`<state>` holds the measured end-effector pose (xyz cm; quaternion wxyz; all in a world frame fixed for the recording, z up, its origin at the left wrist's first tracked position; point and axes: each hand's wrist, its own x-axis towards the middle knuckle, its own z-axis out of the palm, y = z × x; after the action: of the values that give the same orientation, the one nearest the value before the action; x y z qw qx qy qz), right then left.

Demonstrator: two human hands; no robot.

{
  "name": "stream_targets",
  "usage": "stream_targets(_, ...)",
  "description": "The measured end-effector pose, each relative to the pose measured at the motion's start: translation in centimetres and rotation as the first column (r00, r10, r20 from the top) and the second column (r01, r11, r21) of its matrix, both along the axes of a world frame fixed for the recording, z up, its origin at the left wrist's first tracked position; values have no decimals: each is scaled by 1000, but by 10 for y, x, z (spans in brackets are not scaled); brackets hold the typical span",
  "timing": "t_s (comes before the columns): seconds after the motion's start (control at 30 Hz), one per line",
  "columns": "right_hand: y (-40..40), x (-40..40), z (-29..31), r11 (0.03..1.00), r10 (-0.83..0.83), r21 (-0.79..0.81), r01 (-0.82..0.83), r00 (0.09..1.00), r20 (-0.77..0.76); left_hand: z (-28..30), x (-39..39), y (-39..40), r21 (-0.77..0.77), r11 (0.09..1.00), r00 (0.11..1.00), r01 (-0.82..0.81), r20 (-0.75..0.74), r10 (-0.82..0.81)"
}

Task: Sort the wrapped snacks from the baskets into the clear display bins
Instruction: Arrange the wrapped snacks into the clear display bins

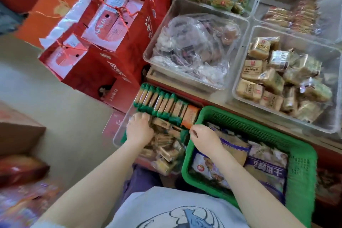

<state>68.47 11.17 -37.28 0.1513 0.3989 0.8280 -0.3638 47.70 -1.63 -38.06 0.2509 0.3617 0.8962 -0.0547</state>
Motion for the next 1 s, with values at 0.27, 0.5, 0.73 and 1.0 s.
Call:
stream_targets(0.27,-39,-23,-7,998,-4,-58,7,999,46,-32,-34,-37,-199,969,989,150,12,-150)
stream_targets(0.5,-44,-53,4,999,-8,-45,7,1000,-22,0,-44,-32,-97,956,960,278,1,-279)
stream_targets(0.73,-31,-56,34,988,126,110,-106,973,-193,47,1,10,523,726,851,446,4,-526)
stream_targets(1.0,67,49,97,807,-250,391,442,856,-452,83,60,104,564,746,904,355,-3,-428)
